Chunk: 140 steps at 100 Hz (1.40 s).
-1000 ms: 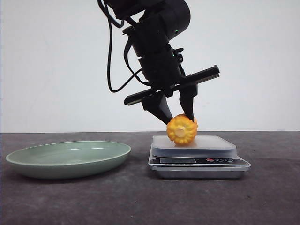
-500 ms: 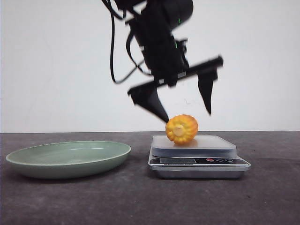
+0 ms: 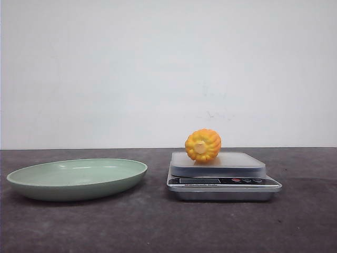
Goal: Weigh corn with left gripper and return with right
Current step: 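Open the left gripper and raise it away from the corn, then lower the right gripper onto the corn on the scale and close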
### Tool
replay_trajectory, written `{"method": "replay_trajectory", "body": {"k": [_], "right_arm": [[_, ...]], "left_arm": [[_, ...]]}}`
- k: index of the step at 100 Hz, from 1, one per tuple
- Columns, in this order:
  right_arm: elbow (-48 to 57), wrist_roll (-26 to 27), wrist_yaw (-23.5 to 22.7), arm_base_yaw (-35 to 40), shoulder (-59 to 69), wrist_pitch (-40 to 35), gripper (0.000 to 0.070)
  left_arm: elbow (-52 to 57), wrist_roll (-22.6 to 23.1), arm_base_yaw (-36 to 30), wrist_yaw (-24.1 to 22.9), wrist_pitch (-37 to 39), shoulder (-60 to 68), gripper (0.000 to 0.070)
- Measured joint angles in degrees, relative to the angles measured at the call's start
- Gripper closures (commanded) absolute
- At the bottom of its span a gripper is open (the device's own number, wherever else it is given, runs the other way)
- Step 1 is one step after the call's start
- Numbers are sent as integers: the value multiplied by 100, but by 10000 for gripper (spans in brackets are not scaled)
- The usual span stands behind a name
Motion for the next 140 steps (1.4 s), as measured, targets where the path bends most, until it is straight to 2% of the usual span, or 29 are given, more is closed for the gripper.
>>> {"method": "replay_trajectory", "body": {"k": [12, 27, 46, 52, 61, 68, 78, 86, 105, 130, 135, 140], "right_arm": [[7, 2, 0, 251, 332, 195, 218], [9, 4, 2, 649, 953, 417, 218], [9, 81, 116, 1185, 1799, 929, 214], [9, 151, 249, 1351, 2076, 1123, 181], [9, 236, 376, 1598, 2509, 1467, 78], [9, 315, 514, 1779, 2863, 1729, 65], [9, 463, 605, 1985, 3366, 2061, 68], [11, 610, 756, 2109, 3753, 2315, 78], [466, 763, 1054, 2247, 4723, 2323, 84], [763, 811, 1346, 2288, 5366, 2310, 260], [763, 828, 1388, 2288, 5427, 2269, 355], [763, 839, 1469, 2288, 5466, 2192, 526]], "left_arm": [[0, 118, 474, -339, -684, -1014, 150], [26, 195, 592, -903, -1735, -2050, 150], [-4, -306, 590, -1069, -3029, -2983, 150], [-50, -531, 590, -1069, -3355, -3274, 151], [-199, -844, 599, -1069, -3722, -3729, 151], [-446, -1045, 605, -964, -3727, -4085, 157], [-966, -1290, 719, -424, -3727, -4586, 199], [-1421, -1399, 879, -234, -3727, -4983, 199], [-2363, -1565, 1084, 205, -3727, -5563, 197], [-2900, -1593, 1102, 461, -3727, -5584, 197], [-2914, -1593, 1104, 463, -3727, -5584, 197], [-2914, -1593, 1104, 463, -3727, -5587, 197]]}}
